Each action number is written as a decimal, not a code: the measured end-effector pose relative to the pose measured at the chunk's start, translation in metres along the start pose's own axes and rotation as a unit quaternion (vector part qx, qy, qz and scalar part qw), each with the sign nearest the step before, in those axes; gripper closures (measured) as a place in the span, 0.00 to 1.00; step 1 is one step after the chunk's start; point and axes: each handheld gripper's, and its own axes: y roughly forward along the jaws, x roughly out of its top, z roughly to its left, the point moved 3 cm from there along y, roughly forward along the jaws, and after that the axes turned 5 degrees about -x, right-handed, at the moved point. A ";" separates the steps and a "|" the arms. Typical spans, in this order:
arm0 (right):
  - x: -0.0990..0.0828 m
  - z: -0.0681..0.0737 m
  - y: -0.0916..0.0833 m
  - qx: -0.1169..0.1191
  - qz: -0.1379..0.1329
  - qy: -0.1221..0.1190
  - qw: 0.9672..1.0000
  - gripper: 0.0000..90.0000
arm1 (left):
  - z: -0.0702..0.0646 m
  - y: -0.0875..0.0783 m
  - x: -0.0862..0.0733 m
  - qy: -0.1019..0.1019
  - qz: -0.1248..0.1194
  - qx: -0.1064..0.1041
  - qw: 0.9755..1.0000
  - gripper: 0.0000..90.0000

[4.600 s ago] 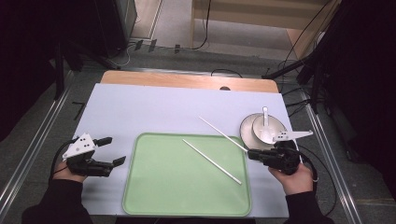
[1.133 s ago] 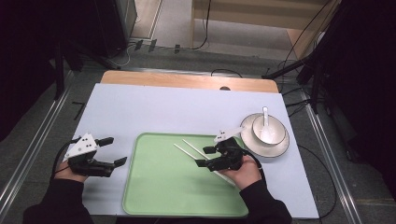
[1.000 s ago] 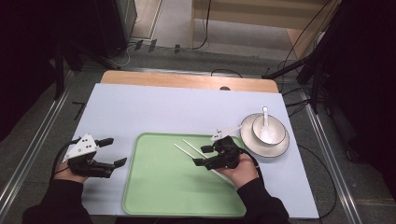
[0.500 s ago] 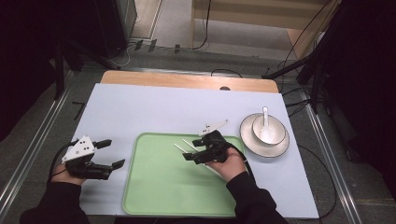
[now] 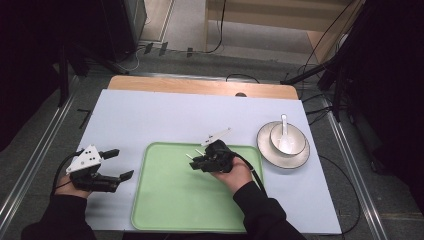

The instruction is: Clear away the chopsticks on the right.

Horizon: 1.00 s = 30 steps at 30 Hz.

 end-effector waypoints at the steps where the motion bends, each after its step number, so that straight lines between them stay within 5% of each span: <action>1: 0.000 0.000 0.003 0.002 0.003 0.001 1.000 0.90 | 0.000 0.000 0.000 0.000 0.001 0.001 1.000 0.15; 11: 0.000 0.005 0.022 -0.009 0.030 0.000 1.000 0.99 | -0.001 0.000 0.000 0.002 -0.001 0.001 1.000 0.15; 30: 0.003 -0.023 0.016 -0.056 0.014 0.045 0.997 0.98 | -0.001 0.001 0.000 0.002 0.000 -0.001 1.000 0.15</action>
